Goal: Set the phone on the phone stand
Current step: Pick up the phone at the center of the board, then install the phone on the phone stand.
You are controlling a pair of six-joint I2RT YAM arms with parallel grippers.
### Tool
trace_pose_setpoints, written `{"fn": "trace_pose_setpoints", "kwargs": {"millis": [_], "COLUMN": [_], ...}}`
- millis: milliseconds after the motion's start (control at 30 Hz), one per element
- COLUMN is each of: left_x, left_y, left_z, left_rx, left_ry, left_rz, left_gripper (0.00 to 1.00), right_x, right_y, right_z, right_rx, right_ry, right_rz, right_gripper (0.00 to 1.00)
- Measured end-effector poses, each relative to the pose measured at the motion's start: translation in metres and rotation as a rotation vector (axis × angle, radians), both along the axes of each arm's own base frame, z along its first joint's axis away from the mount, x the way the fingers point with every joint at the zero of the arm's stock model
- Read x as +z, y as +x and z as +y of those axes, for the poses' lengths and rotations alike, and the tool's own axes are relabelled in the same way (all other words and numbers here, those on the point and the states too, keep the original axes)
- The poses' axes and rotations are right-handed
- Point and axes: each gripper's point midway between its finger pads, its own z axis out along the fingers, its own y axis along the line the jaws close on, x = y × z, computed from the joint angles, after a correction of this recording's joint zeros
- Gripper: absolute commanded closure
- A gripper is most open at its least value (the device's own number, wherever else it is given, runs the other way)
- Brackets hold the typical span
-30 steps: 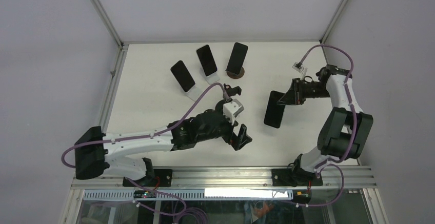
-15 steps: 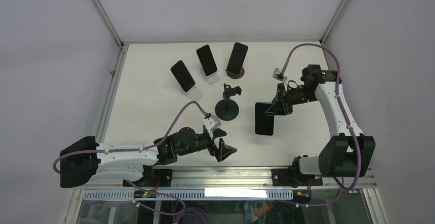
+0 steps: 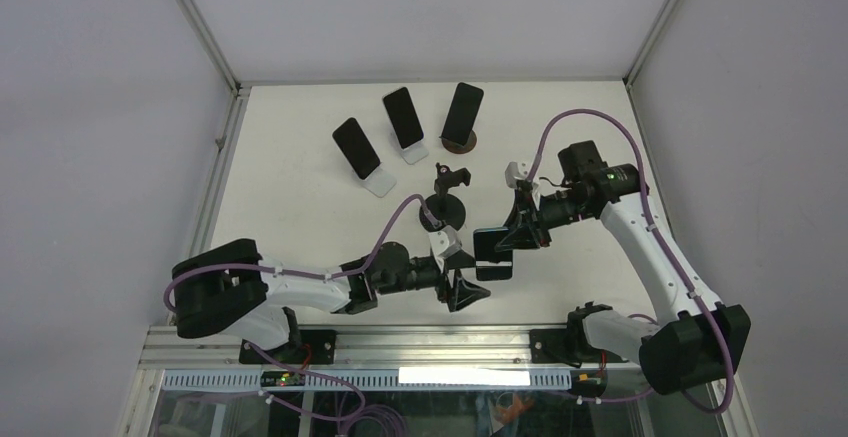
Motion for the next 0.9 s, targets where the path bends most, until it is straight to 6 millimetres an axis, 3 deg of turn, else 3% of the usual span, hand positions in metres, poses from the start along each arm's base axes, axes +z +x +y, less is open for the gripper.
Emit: {"fn": "trace_pose_setpoints", "kwargs": {"millis": [133, 267, 533, 733, 900], "left_x": [0.000, 0.004, 0.003, -0.008, -0.014], "left_y": [-0.003, 0.003, 0.001, 0.002, 0.005], "left_z": [-0.014, -0.020, -0.018, -0.017, -0.016], "left_rx": [-0.047, -0.072, -0.153, -0.172, -0.164], "left_ry": [-0.013, -0.037, -0.045, 0.015, 0.048], "left_rz": [0.015, 0.039, 0.063, 0.133, 0.160], "left_gripper": [0.57, 0.98, 1.00, 1.00, 1.00], "right_x": [0.002, 0.005, 0.001, -0.012, -0.018], "right_y": [-0.002, -0.007, -0.012, -0.013, -0.013], "right_z": [0.004, 0.007, 0.008, 0.009, 0.012], "right_rx": [0.029, 0.060, 0.085, 0.132, 0.156], "right_ry": [0.023, 0.049, 0.042, -0.085, -0.162], "right_rz": [-0.024, -0.037, -0.030, -0.003, 0.037], "right_gripper": [1.00, 0.99, 0.69, 0.50, 0.48]}}
